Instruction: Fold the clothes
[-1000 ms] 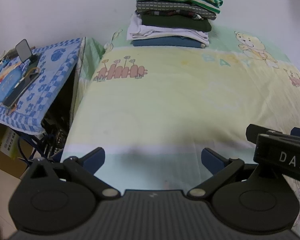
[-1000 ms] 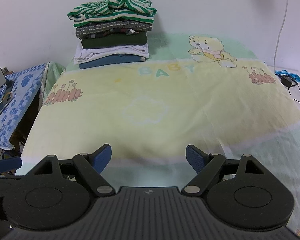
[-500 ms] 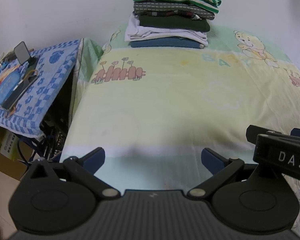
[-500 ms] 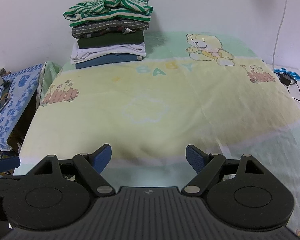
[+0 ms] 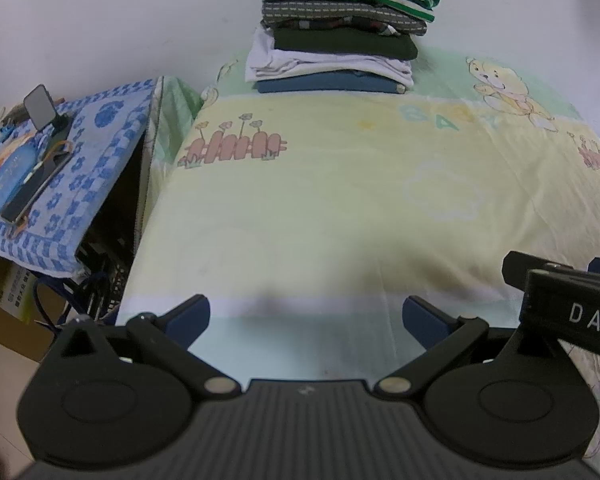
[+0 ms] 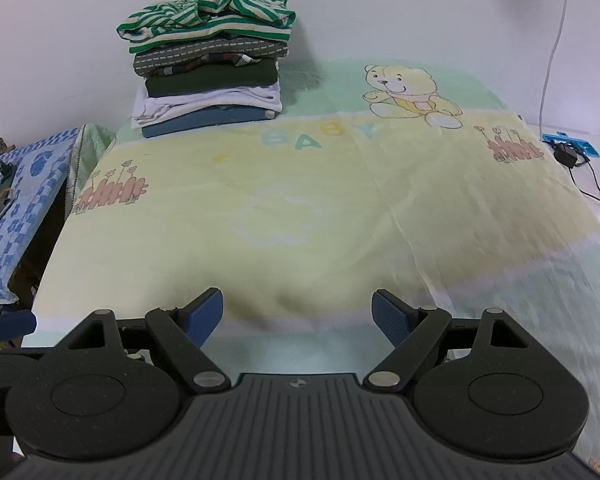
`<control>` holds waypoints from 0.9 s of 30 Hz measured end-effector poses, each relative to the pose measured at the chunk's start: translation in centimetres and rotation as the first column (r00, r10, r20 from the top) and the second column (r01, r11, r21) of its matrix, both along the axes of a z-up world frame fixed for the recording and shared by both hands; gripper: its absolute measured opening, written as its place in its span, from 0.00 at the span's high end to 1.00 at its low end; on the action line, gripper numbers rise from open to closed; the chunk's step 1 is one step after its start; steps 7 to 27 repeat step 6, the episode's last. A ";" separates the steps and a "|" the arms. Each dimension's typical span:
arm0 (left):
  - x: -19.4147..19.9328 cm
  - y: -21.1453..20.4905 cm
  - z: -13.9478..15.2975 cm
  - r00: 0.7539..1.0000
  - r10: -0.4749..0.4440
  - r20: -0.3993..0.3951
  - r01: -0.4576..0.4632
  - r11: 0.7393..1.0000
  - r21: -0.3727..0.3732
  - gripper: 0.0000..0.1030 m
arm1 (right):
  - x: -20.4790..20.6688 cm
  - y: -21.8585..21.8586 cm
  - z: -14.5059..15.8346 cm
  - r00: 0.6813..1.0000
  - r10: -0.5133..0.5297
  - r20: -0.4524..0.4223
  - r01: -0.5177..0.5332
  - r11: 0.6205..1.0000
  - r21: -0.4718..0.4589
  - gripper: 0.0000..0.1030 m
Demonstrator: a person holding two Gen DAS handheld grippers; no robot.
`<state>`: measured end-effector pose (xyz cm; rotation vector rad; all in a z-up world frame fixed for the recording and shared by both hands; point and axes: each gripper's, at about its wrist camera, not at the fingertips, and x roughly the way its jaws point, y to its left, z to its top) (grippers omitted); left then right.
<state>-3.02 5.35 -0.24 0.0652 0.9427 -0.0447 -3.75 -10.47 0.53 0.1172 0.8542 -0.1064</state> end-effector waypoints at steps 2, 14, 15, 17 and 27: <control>0.0 -0.1 0.0 1.000 -0.004 0.002 0.004 1.000 0.004 0.01 | 0.0 0.0 0.0 1.000 0.002 0.001 -0.002 1.000 -0.001 0.18; -0.2 -0.2 0.1 1.000 -0.004 0.013 0.004 1.000 0.013 0.01 | 0.0 0.1 0.0 1.000 0.009 0.002 -0.009 1.000 -0.006 0.18; -0.2 -0.2 0.1 1.000 -0.004 0.013 0.004 1.000 0.013 0.01 | 0.0 0.1 0.0 1.000 0.009 0.002 -0.009 1.000 -0.006 0.18; -0.2 -0.2 0.1 1.000 -0.004 0.013 0.004 1.000 0.013 0.01 | 0.0 0.1 0.0 1.000 0.009 0.002 -0.009 1.000 -0.006 0.18; -0.2 -0.2 0.1 1.000 -0.004 0.013 0.004 1.000 0.013 0.01 | 0.0 0.1 0.0 1.000 0.009 0.002 -0.009 1.000 -0.006 0.18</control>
